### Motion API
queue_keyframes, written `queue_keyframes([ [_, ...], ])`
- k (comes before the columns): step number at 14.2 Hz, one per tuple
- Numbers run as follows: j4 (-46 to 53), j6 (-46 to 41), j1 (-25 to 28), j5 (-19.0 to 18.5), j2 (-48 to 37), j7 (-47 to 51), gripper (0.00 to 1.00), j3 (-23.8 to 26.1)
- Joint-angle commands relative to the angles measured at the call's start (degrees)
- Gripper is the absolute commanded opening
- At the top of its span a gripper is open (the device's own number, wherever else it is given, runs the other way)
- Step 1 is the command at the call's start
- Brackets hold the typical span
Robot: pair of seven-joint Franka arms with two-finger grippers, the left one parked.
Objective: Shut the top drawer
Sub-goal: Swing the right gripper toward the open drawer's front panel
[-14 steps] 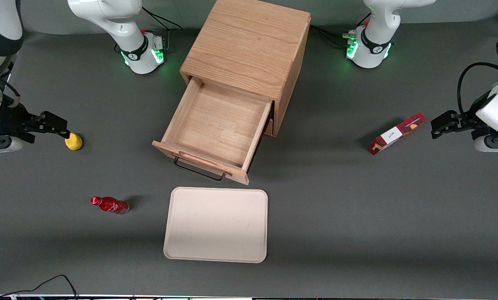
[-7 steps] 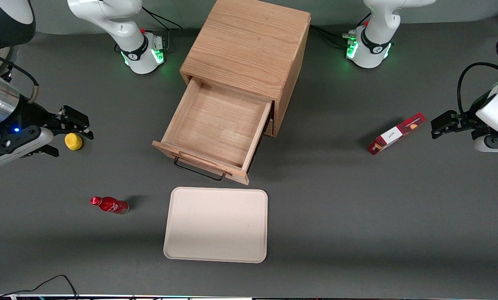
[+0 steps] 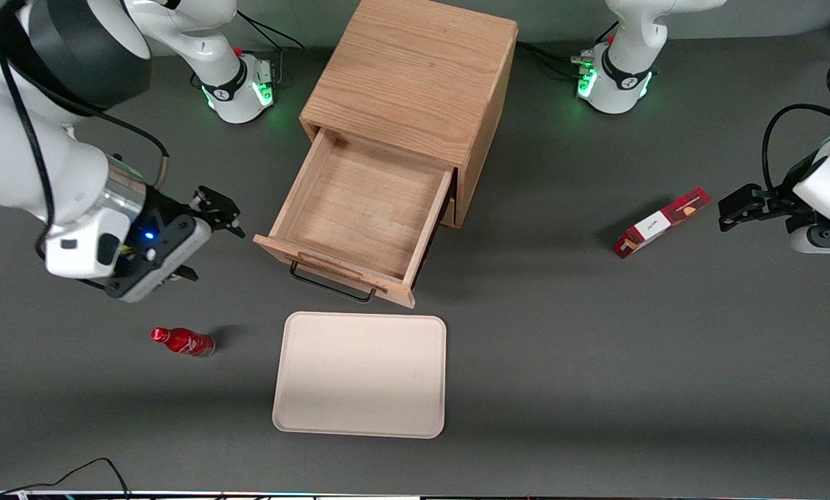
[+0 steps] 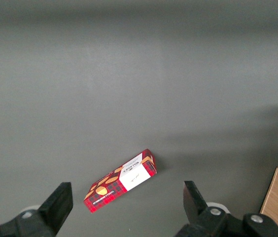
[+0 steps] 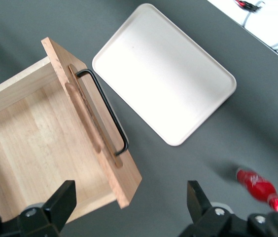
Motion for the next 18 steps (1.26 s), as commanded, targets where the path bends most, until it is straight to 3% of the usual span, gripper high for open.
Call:
queue_keyframes([
  [1, 7.6, -1.3, 0.6, -0.1, 7.5, -3.5, 1.0, 1.1],
  [4, 9.6, -2.9, 0.6, -3.5, 11.2, -9.8, 1.0, 1.4],
  [8, 13.5, -6.1, 2.6, -6.2, 16.0, -10.0, 1.0, 1.7],
  [18, 16.9, -3.1, 4.2, -6.1, 25.0, -6.8, 1.0, 3.8],
])
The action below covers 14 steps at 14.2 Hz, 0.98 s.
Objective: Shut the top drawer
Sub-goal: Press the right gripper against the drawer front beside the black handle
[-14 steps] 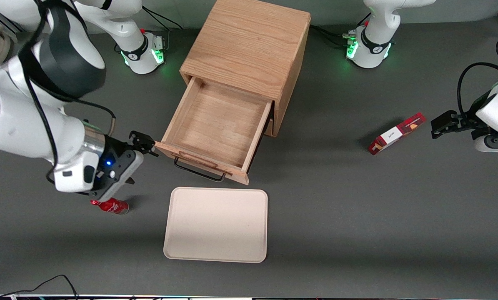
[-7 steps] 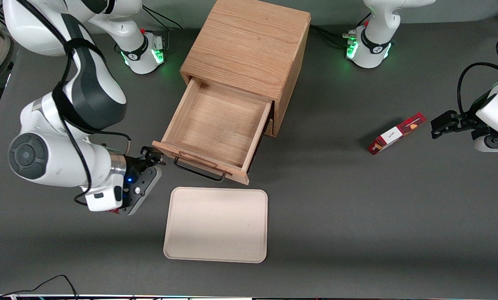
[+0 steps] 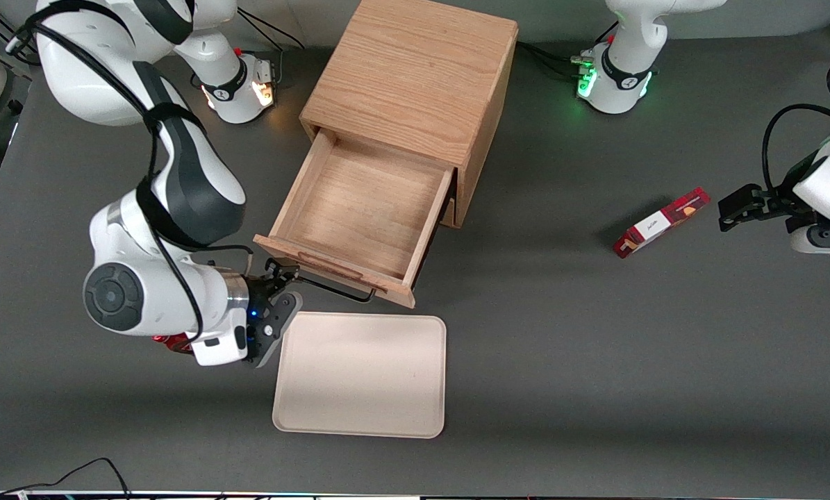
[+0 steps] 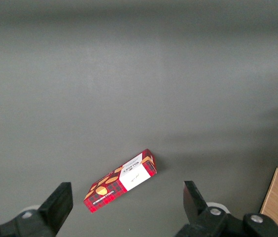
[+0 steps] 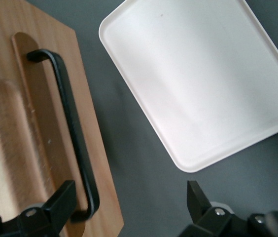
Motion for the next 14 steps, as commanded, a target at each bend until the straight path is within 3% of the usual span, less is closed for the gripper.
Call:
queue_keyframes([
  [1, 3.7, -0.1, 1.0, -0.8, 3.2, 3.0, 1.0, 1.1],
  [14, 3.3, -0.5, 0.8, -0.4, 3.4, 7.8, 1.0, 4.2],
])
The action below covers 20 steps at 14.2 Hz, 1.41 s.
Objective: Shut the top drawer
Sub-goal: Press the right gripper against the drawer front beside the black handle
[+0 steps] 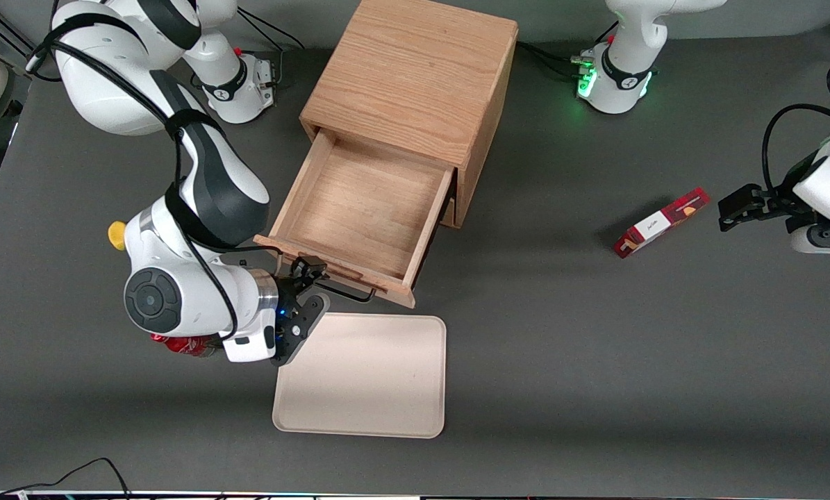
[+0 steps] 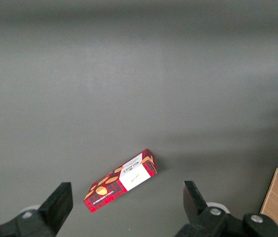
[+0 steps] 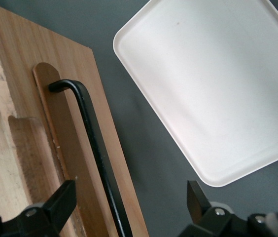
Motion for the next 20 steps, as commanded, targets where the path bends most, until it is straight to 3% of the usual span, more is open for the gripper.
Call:
queue_keyframes([
  [1, 2.0, -0.3, 0.4, -0.6, 1.4, 1.7, 1.0, 0.5],
  [20, -3.5, 2.2, 0.5, -2.7, 2.0, 1.1, 1.0, 0.8],
])
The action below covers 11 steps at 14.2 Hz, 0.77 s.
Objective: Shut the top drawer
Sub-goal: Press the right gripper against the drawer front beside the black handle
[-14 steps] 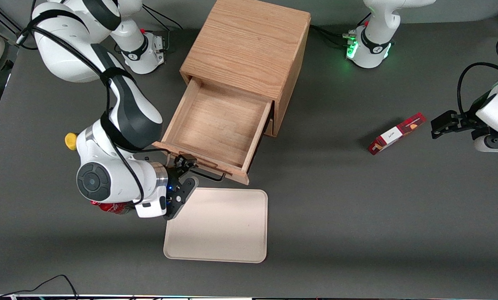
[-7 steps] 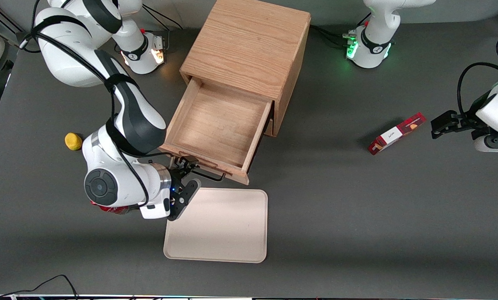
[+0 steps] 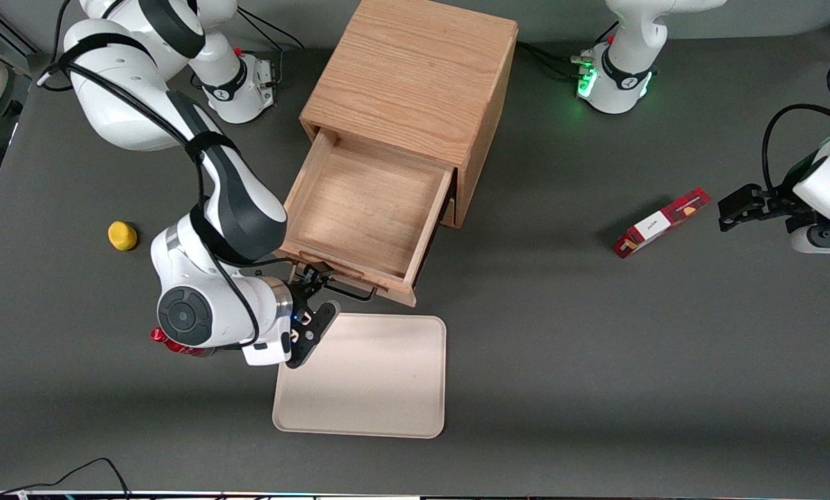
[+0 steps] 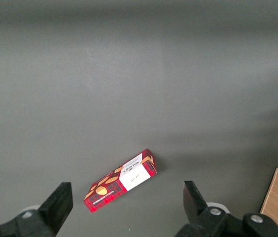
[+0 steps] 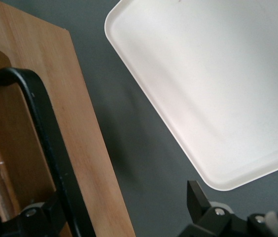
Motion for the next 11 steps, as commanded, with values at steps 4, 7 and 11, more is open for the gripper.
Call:
queue_keyframes([
  [4, -1.6, 0.7, 0.3, -0.9, -1.5, 1.5, 1.0, 1.5],
  [7, -4.9, 0.7, -0.4, -0.8, -3.9, 1.6, 1.0, 2.7],
  [11, -9.0, 2.1, -0.7, -0.8, -6.0, 4.0, 1.0, 3.9],
])
